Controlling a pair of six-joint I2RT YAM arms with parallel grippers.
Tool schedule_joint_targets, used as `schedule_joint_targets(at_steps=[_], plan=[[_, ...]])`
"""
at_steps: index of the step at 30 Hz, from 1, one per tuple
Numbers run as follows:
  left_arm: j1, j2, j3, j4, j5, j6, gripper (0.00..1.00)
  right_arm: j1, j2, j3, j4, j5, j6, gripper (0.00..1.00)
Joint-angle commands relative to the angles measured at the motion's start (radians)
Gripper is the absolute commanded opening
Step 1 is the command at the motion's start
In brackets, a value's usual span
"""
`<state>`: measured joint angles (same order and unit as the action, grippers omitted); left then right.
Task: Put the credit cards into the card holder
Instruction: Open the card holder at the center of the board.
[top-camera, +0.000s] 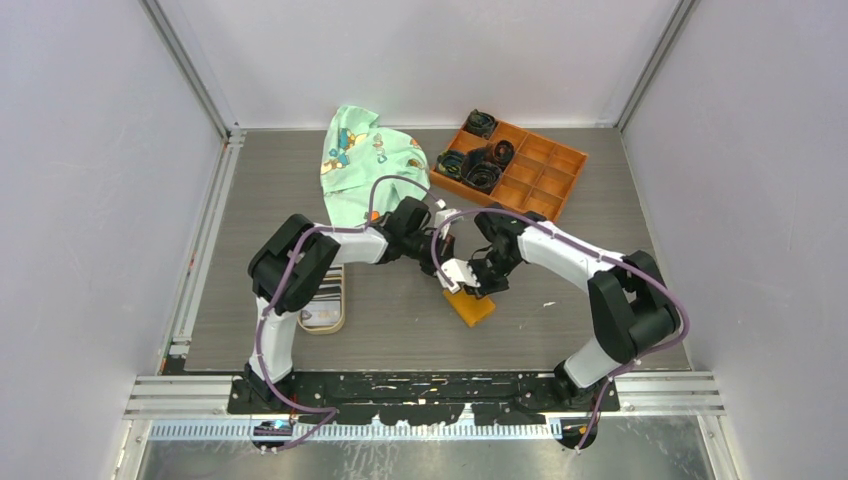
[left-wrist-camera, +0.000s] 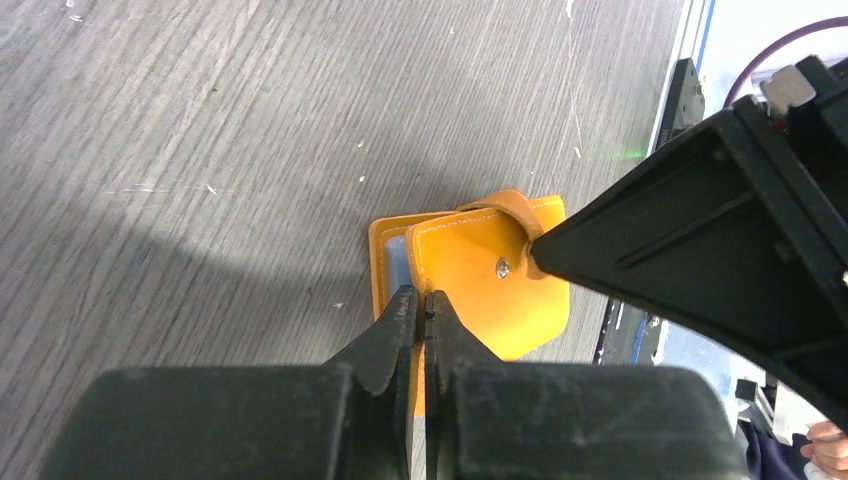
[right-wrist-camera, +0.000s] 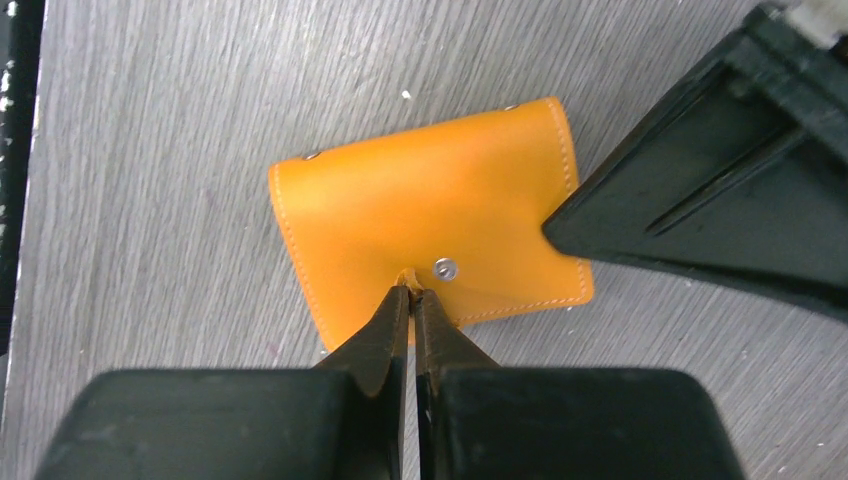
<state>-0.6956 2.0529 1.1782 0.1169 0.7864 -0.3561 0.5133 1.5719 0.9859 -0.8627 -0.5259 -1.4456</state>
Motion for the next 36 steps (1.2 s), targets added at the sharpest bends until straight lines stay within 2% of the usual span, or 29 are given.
schedule_joint_targets(at_steps=[1, 11, 13, 16, 18, 25, 31, 36], plan=[[0.028, 0.029, 0.035, -0.024, -0.044, 0.038, 0.0, -0.031, -0.053, -0.014, -0.082, -0.055, -0.048, 0.01], [0.03, 0.02, 0.073, -0.059, -0.042, 0.065, 0.01, -0.094, -0.067, 0.007, -0.073, -0.114, -0.007, 0.01], [0.03, 0.016, 0.09, -0.073, -0.071, 0.069, 0.08, -0.131, -0.07, 0.005, -0.073, -0.118, -0.002, 0.01], [0.029, 0.002, 0.119, -0.081, -0.12, 0.05, 0.27, -0.165, -0.075, 0.0, -0.084, -0.157, -0.001, 0.01], [0.03, -0.034, 0.111, -0.055, -0.158, 0.018, 0.34, -0.171, -0.08, -0.002, -0.093, -0.175, -0.002, 0.01], [0.031, -0.253, -0.059, 0.051, -0.405, -0.077, 0.4, -0.177, -0.109, 0.018, -0.133, -0.283, -0.001, 0.01], [0.014, -0.379, -0.304, 0.288, -0.451, -0.327, 0.47, -0.179, -0.159, -0.014, -0.032, -0.331, 0.075, 0.01], [-0.082, -0.373, -0.354, 0.332, -0.505, -0.419, 0.51, -0.178, -0.165, -0.021, -0.025, -0.354, 0.082, 0.01]])
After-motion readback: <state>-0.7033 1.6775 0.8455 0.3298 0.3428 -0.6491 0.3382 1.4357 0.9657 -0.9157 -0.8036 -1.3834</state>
